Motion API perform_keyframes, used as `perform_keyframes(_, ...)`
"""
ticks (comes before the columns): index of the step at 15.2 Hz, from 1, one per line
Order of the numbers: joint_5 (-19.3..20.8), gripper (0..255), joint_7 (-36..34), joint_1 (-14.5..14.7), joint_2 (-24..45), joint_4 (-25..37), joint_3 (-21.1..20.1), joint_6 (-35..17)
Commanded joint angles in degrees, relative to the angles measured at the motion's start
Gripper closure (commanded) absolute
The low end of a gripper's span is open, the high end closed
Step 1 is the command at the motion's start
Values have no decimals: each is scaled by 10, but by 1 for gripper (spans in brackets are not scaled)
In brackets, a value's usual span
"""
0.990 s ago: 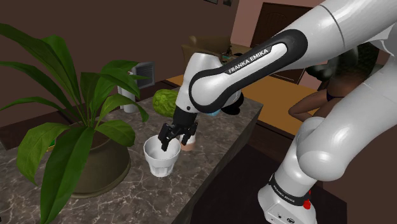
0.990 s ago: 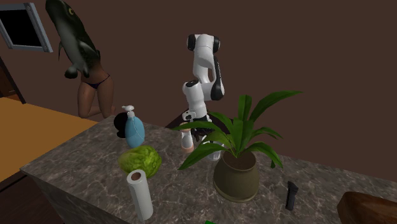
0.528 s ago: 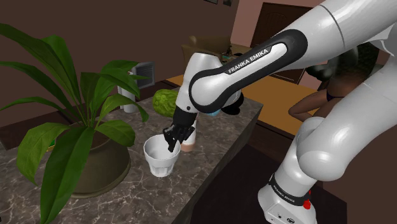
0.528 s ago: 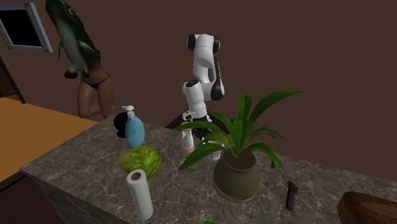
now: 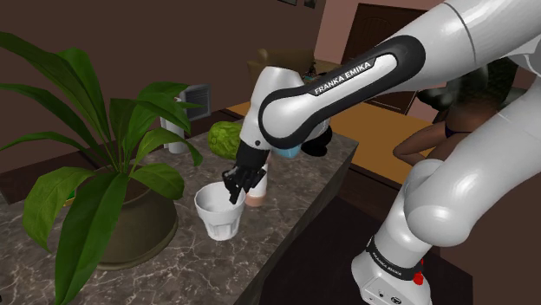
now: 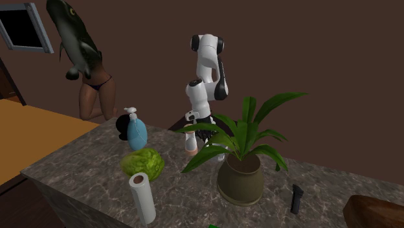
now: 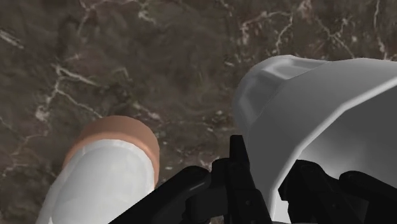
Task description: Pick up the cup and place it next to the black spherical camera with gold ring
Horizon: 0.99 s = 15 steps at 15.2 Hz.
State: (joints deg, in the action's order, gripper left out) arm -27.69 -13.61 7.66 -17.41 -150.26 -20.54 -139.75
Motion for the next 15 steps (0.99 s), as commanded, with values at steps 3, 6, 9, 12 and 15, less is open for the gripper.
perform_keyframes(3, 8, 255, -10, -2, -24, 13, 4, 36)
perform_keyframes(6, 14, 255, -17, -4, -40, 25, 7, 63)
perform_keyframes(9, 19, 255, -23, -6, -54, 37, 10, 90)
perform_keyframes(12, 25, 255, -29, -8, -67, 51, 14, 116)
perform_keyframes(15, 30, 255, -35, -9, -78, 66, 18, 141)
